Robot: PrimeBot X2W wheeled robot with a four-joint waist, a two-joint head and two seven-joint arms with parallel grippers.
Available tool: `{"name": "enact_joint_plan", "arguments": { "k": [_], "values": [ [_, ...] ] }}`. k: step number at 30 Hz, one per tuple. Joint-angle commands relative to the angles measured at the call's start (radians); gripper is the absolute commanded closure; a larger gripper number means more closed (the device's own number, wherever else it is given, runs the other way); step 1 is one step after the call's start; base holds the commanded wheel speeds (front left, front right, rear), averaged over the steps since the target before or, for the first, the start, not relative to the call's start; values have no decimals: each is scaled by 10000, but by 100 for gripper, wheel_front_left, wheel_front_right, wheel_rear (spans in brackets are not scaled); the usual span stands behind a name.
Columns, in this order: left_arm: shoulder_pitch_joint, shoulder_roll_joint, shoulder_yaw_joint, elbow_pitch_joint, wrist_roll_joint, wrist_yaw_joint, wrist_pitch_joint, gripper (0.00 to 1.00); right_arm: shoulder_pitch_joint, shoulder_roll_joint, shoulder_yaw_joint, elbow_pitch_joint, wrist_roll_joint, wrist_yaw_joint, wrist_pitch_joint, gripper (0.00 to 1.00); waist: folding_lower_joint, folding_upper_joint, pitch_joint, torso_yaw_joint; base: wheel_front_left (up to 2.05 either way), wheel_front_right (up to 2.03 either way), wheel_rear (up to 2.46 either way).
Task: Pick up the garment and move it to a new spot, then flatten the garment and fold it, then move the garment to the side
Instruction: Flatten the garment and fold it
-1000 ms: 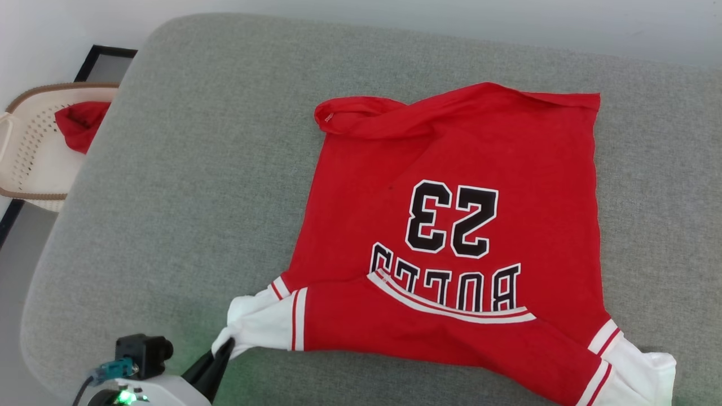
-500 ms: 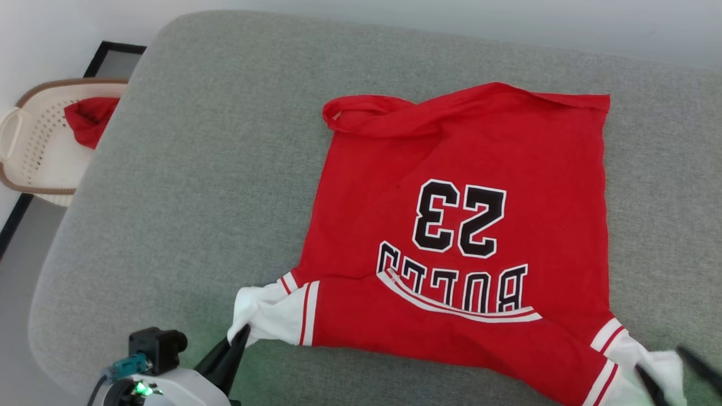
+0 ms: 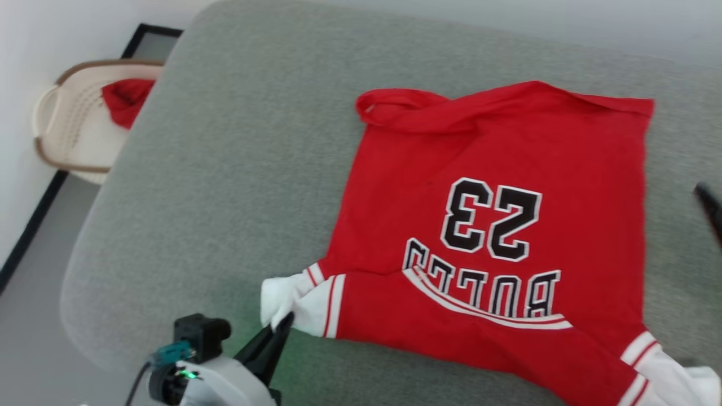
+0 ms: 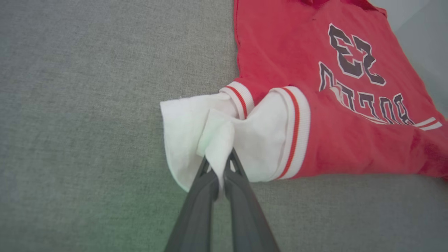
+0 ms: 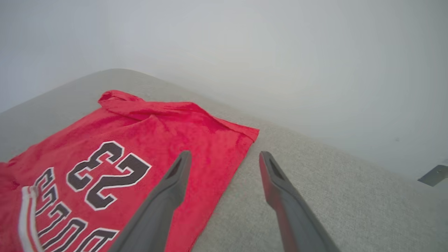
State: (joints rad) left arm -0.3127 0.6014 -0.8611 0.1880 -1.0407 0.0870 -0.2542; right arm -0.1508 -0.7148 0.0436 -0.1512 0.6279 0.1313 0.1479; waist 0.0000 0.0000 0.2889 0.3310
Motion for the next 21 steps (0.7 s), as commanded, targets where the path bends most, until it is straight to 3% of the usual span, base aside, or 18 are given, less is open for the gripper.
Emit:
{"name": "enact_joint_plan", "arguments": {
  "k": [1,6,14,21],
  "values": [
    [-103,-45,-31,50,122,-50,39,100,-221,-48,30,139,100,-10,59,0,0,0,159,350,0,0,0],
    [-500,-522,-193,298,278,-274,14,100,-1796,-355,479,1410,132,-12,701,0,0,0,413,891,0,0,0],
    [-818,-1176,-316,693,430,-643,-19,100,-3636,-739,1171,3374,463,-9,2602,0,0,0,940,1596,0,0,0],
    [-1008,-1682,-352,1132,595,-1065,-73,100,-4979,-604,1390,4796,420,-7,4531,0,0,0,1367,2041,0,0,0]
  ]
}}
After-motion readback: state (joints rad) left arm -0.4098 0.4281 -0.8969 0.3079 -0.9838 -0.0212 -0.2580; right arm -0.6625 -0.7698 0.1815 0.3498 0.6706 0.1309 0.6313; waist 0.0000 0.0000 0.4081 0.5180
